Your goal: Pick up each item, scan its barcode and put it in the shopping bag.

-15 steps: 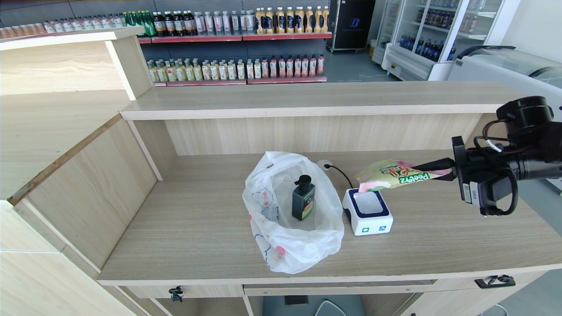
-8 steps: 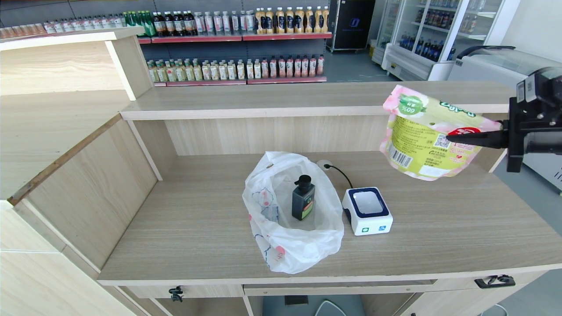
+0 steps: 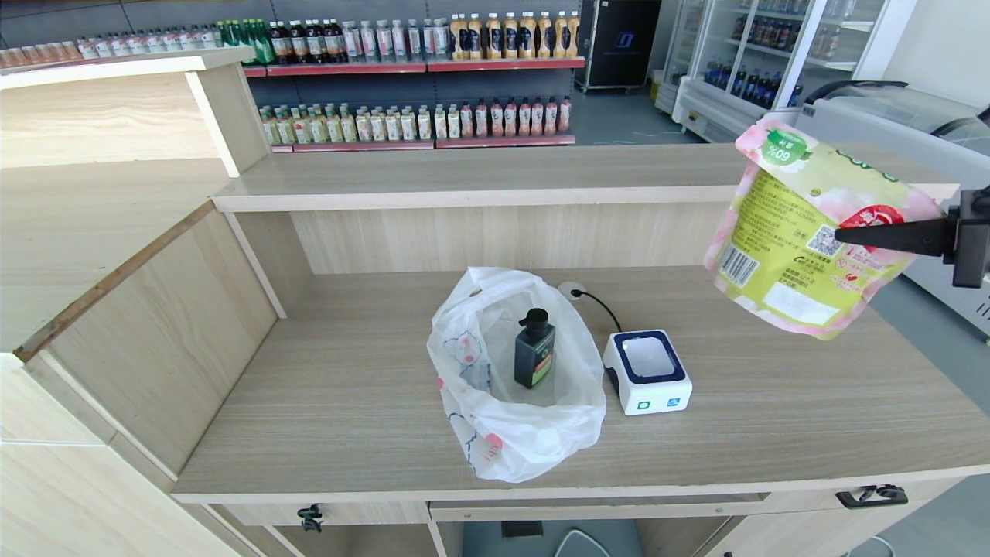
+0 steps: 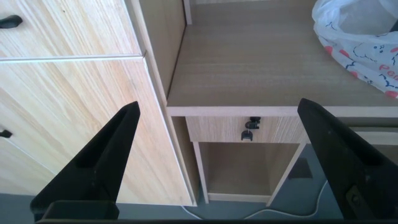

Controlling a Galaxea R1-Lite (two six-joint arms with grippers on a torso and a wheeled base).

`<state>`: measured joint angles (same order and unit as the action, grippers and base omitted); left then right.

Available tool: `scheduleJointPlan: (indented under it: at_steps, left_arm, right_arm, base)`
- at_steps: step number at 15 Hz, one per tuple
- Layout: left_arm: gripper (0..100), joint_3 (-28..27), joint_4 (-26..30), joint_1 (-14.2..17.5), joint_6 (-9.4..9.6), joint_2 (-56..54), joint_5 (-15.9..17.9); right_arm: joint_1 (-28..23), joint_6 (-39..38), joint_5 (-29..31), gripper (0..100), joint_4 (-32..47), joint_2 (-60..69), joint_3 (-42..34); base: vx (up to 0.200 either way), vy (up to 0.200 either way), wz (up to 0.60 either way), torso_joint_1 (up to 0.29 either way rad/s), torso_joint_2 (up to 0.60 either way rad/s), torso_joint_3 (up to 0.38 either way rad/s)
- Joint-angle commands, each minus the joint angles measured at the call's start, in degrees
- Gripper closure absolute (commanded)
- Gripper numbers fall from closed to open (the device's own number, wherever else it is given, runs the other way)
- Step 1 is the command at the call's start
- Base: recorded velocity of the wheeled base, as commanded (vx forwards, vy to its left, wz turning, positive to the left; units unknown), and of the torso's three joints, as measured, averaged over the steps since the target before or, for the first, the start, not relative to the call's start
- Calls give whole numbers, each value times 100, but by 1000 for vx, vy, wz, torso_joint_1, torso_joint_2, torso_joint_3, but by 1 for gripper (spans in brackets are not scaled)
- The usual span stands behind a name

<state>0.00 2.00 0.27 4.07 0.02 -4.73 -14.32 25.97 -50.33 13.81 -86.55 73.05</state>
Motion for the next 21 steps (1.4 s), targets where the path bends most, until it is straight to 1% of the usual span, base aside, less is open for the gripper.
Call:
scheduleJointPlan:
  at_steps: [1,2,3,7,9,10,11,13,18,21]
  left_arm:
    - [0,0,2,8,6,-2,-2]
    - [0,0,2,0,-3,-2,-2]
    - [0,0,2,0,-3,-2,-2]
    - [0,0,2,8,-3,-2,-2]
    - [0,0,2,0,-3,-2,-2]
    - [0,0,2,0,-3,-2,-2]
    - [0,0,2,8,-3,-2,-2]
    - [0,0,2,8,-3,-2,-2]
    - [0,0,2,0,-3,-2,-2]
    - [0,0,2,0,-3,-2,-2]
  right_arm:
    - [9,-514,586,100,7,165,-27]
    - [35,-786,1078,100,-1,156,17]
    - [105,-962,1298,100,-19,191,43]
    - [114,-971,1395,100,-36,587,-36]
    - [114,-839,1606,100,-54,648,-10]
    - [123,-487,1746,100,-54,648,17]
    - [123,-188,1764,100,-54,640,-1]
    - [132,-21,1764,100,-54,657,-18]
    - [378,-39,1764,100,-72,692,-18]
    - [791,-57,1755,100,-160,701,-80]
  base:
    - [0,0,0,0,0,0]
    - [0,0,0,0,0,0]
    - [0,0,0,0,0,0]
    - [0,0,0,0,0,0]
    - [0,0,0,0,0,0]
    - [0,0,0,0,0,0]
    - [0,0,0,0,0,0]
    - [0,0,0,0,0,0]
    - [0,0,600,-1,4,2]
    - [0,0,600,9,4,2]
